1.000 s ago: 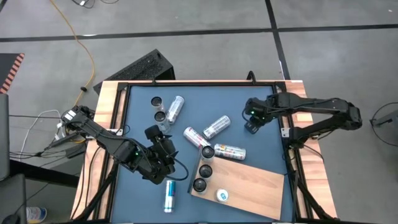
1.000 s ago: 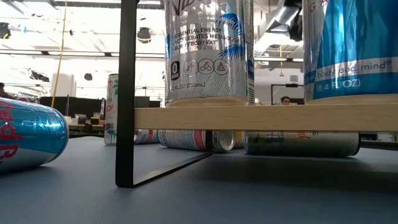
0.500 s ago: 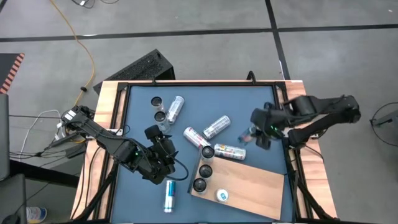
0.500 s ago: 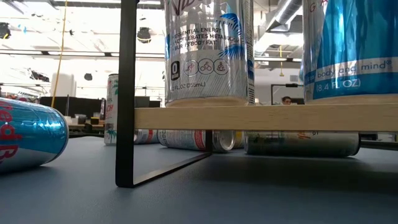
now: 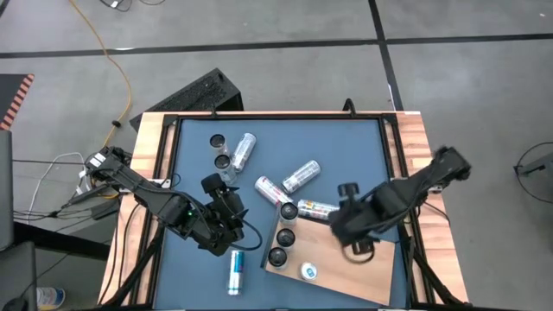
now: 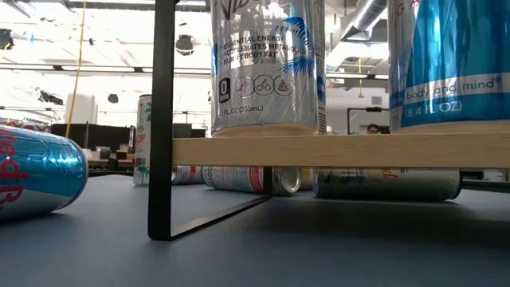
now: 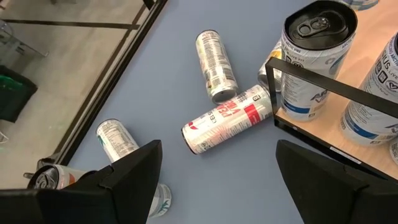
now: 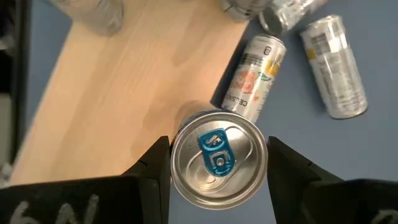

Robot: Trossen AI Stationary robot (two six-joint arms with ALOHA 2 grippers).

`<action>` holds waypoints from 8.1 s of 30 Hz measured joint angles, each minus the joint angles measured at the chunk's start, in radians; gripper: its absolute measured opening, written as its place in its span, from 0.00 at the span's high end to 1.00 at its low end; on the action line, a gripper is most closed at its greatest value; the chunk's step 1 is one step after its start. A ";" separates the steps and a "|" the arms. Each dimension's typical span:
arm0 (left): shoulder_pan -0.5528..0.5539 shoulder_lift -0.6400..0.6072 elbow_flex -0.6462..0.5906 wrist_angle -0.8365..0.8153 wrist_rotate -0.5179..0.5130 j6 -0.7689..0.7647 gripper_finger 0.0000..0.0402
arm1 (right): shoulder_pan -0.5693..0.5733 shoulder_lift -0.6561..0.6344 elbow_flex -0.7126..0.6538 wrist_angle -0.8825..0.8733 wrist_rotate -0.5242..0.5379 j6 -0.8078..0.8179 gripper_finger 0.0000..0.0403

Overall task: Place canned beverage on shelf
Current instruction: Put the right blue soda can on the shelf, then put the blue soda can on the shelf

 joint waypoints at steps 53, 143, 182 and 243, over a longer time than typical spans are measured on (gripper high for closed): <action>-0.032 0.000 0.000 0.051 -0.024 0.107 0.25 | -0.067 0.203 0.333 -0.013 -0.099 -0.564 0.57; -0.028 0.000 0.000 0.126 0.001 0.191 0.25 | -0.054 0.192 0.070 0.309 -0.232 -0.897 0.55; -0.027 0.000 0.000 0.126 0.001 0.180 0.25 | -0.068 0.208 0.071 0.318 -0.231 -0.904 0.42; -0.220 0.207 0.018 -0.103 0.475 -1.011 0.25 | -0.313 -0.025 -0.109 -0.004 0.138 -0.086 0.26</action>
